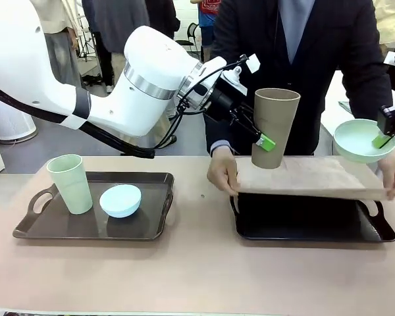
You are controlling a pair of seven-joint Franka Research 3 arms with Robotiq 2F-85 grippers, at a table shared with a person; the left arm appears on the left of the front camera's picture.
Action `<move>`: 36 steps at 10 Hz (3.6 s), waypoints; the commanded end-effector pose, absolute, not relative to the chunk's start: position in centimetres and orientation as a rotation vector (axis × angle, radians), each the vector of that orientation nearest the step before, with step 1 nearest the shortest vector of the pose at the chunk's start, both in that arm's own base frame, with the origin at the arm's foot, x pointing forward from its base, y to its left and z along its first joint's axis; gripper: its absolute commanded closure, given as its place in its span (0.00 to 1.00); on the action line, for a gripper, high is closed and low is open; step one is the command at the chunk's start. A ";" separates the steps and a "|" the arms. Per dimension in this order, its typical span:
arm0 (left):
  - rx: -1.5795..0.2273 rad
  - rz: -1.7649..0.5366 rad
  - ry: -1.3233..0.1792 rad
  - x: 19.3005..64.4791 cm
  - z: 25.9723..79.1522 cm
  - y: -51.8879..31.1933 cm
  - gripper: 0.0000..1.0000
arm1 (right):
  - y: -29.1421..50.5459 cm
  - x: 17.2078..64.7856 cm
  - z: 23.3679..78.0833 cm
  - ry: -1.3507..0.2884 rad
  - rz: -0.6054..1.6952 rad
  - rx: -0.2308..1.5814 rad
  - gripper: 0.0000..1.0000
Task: Set up a tray with a mat and arrange the tableware.
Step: Place the Picnic Bowl and Reusable plastic cup back onto the Handle tray in front of the human's position.
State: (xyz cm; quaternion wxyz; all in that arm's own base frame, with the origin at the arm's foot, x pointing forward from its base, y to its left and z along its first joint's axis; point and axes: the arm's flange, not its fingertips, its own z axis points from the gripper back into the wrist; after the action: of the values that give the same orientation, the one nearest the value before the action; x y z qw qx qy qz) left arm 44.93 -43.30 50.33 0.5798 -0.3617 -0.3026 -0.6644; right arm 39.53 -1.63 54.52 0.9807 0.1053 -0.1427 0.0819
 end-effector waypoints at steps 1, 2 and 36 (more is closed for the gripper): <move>-0.829 -1.566 -0.711 44.8 50.8 -43.2 1.00 | -1.6 39.7 54.7 -0.300 0.164 0.208 1.00; -0.829 -1.566 -0.711 44.8 50.8 -43.2 1.00 | -1.6 39.7 54.7 -0.300 0.164 0.208 1.00; -0.811 -1.746 -0.804 50.8 34.5 -48.3 0.16 | -1.8 44.9 39.7 -0.086 0.183 0.254 0.95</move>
State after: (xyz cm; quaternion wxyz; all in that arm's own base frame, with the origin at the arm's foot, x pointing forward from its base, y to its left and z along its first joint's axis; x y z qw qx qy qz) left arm 50.44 -47.95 33.83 0.5187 -0.3469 -0.3148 -0.7152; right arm 43.96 -1.38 40.12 0.9880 0.1258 -0.0335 0.0835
